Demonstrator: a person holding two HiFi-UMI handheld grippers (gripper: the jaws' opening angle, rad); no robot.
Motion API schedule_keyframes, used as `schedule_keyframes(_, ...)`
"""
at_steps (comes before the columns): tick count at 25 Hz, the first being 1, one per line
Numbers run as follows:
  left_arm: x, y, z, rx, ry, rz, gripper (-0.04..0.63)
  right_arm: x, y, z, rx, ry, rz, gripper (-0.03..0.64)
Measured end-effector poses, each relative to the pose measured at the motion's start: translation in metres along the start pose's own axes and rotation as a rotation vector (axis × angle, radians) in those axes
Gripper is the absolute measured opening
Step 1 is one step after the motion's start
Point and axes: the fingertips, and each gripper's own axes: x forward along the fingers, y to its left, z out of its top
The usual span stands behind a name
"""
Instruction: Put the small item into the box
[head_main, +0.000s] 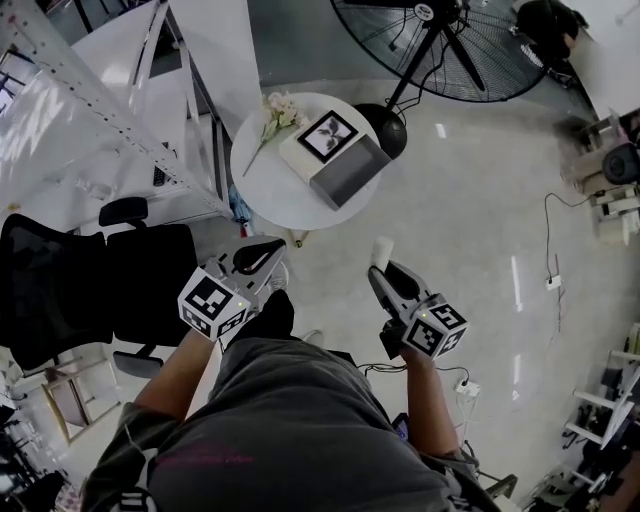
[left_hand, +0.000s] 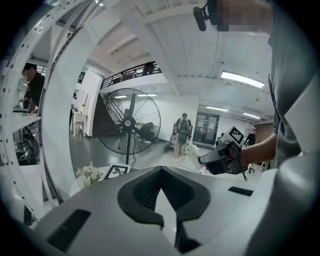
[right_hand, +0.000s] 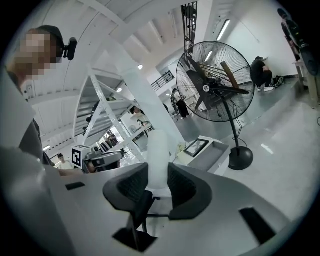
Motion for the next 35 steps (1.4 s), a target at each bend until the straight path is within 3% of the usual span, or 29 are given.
schedule_keyframes(16, 0.038, 0.131, 0.031, -0.009, 0.017, -0.093, 0.014, 0.121, -0.022, 0.07, 0.001, 0.008, -0.097, 0.129)
schedule_keyframes(27, 0.052, 0.163, 0.021, -0.044, 0.044, -0.092, 0.014, 0.173, -0.063, 0.067, -0.04, 0.109, -0.121, 0.129)
schedule_keyframes(35, 0.072, 0.166, 0.008, -0.1, 0.077, -0.03, 0.014, 0.206, -0.112, 0.056, -0.131, 0.256, -0.089, 0.129)
